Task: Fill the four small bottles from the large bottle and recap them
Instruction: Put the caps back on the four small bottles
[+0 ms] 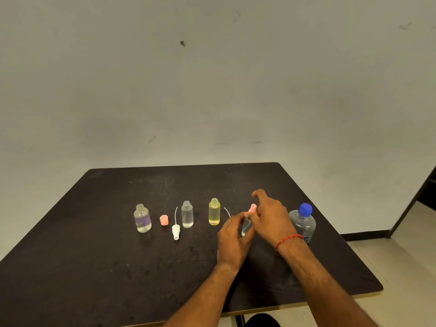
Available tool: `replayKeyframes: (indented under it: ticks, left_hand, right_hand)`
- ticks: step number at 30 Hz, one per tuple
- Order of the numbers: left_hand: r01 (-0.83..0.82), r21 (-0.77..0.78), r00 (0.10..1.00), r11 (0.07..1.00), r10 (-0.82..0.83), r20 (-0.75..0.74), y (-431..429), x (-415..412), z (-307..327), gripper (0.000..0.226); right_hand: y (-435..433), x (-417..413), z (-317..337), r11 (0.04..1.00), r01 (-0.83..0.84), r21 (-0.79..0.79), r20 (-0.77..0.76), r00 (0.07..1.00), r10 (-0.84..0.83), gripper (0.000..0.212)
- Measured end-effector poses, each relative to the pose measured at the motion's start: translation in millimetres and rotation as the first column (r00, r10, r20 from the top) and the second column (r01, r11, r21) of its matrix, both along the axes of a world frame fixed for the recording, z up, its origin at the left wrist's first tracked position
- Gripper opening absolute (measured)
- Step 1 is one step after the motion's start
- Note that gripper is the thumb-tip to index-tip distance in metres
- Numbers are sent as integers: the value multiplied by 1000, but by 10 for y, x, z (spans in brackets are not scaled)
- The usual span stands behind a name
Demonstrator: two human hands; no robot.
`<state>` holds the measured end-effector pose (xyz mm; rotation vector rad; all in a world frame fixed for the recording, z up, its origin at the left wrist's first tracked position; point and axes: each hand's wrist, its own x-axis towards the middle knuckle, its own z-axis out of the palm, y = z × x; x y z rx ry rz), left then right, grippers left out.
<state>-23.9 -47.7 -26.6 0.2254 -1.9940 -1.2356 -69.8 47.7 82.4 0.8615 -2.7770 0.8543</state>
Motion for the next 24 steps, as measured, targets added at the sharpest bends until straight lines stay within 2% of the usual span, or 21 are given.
replayKeyframes:
  ticks: [3, 8, 14, 16, 20, 22, 24]
  left_hand:
    - [2, 0, 1000, 1000, -2, -8, 5, 5, 0, 19]
    - [9, 17, 999, 1000, -9, -30, 1, 3, -9, 29]
    - [13, 16, 1000, 1000, -13, -18, -11, -9, -21, 21]
    - [9, 18, 1000, 1000, -9, -16, -12, -11, -35, 20]
    - [16, 18, 1000, 1000, -16, -20, -9, -15, -35, 30]
    - [18, 27, 1000, 999, -18, -13, -13, -12, -35, 27]
    - [23, 24, 1000, 999, -23, 1, -14, -8, -32, 26]
  right_hand:
    - [10, -13, -13, 999, -2, -38, -13, 1000, 1, 47]
    - [-5, -14, -96, 992, -67, -103, 116, 990, 79, 61]
    - [-25, -8, -158, 985, 48, -167, 33, 999, -43, 27]
    - [-24, -5, -179, 983, 62, -175, 33, 998, -57, 33]
    - [-22, -11, -175, 967, -10, -255, 77, 997, 31, 50]
    - [-15, -22, -176, 961, -8, -275, 117, 992, 42, 48]
    - [-16, -35, -193, 956, 0, -293, 110, 993, 34, 36]
